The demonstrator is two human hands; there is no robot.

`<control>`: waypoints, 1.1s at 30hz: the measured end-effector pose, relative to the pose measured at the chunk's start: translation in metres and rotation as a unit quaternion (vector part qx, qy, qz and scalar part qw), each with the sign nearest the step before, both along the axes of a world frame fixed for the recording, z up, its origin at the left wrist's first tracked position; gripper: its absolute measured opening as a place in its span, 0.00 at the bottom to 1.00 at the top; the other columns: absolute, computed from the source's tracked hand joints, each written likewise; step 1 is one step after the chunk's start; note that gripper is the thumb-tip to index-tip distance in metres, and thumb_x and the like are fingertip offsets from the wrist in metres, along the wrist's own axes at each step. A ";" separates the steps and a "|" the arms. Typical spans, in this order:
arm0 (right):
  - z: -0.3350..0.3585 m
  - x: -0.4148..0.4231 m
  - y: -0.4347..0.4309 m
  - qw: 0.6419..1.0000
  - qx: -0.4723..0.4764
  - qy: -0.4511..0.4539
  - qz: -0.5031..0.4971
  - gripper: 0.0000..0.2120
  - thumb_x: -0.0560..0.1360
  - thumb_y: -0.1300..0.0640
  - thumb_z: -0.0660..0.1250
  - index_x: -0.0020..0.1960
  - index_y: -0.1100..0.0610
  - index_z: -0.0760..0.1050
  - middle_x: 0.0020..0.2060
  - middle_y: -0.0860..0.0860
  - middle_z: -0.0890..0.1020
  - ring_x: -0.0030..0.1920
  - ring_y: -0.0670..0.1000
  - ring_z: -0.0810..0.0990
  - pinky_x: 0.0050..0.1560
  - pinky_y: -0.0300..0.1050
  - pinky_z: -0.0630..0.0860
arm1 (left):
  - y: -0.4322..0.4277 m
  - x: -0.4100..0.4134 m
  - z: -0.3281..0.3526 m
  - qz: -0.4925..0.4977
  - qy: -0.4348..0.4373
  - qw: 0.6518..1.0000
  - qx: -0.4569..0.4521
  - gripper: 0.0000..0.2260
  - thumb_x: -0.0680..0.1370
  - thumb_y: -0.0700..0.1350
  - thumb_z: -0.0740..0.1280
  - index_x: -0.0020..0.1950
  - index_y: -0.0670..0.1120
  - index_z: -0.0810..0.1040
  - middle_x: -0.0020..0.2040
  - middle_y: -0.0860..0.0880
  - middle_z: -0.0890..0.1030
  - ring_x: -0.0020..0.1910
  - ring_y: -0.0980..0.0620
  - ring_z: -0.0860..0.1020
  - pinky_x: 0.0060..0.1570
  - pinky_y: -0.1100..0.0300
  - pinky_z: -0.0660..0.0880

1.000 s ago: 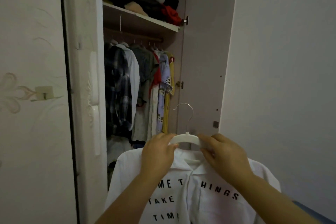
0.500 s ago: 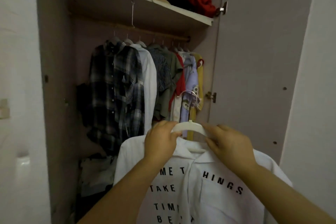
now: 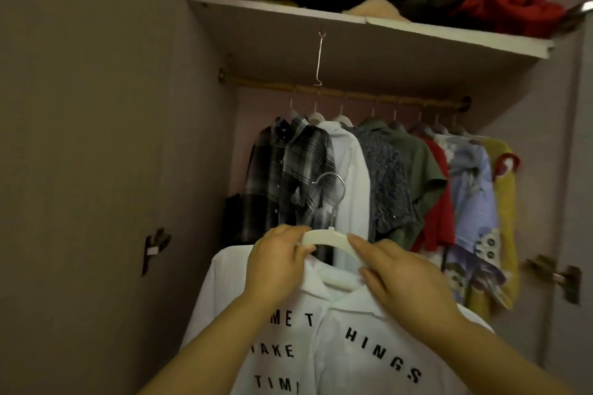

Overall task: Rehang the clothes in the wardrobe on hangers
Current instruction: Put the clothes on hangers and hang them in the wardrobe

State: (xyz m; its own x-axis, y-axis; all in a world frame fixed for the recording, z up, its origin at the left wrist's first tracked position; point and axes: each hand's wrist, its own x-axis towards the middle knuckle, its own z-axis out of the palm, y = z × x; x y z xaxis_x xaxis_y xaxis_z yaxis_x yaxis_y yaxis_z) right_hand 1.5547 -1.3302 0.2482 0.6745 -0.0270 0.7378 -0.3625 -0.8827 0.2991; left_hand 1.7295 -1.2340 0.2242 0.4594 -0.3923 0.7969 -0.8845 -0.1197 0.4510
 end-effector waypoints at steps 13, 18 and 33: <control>0.121 0.229 -0.105 0.994 -0.078 -0.072 -0.029 0.25 0.80 0.53 0.54 0.75 0.45 0.54 0.62 0.48 0.71 0.59 0.52 0.71 0.44 0.44 0.74 | -0.086 0.208 0.079 0.063 -0.056 0.994 -0.069 0.27 0.78 0.53 0.62 0.75 0.50 0.59 0.73 0.51 0.63 0.71 0.53 0.60 0.68 0.61 0.56; 0.167 0.293 -0.119 0.990 -0.089 -0.093 -0.062 0.23 0.79 0.56 0.59 0.72 0.48 0.59 0.61 0.51 0.71 0.56 0.55 0.74 0.42 0.44 0.73 | -0.112 0.270 0.110 0.045 -0.047 0.996 -0.068 0.29 0.79 0.54 0.61 0.76 0.51 0.54 0.76 0.52 0.56 0.74 0.54 0.55 0.72 0.58 0.54; 0.270 0.403 -0.121 0.987 -0.077 -0.092 -0.104 0.13 0.78 0.65 0.57 0.62 0.62 0.70 0.58 0.58 0.69 0.56 0.60 0.72 0.39 0.49 0.68 | -0.145 0.347 0.172 0.097 -0.058 0.992 -0.057 0.25 0.81 0.54 0.55 0.76 0.52 0.53 0.77 0.51 0.54 0.74 0.52 0.54 0.70 0.60 0.54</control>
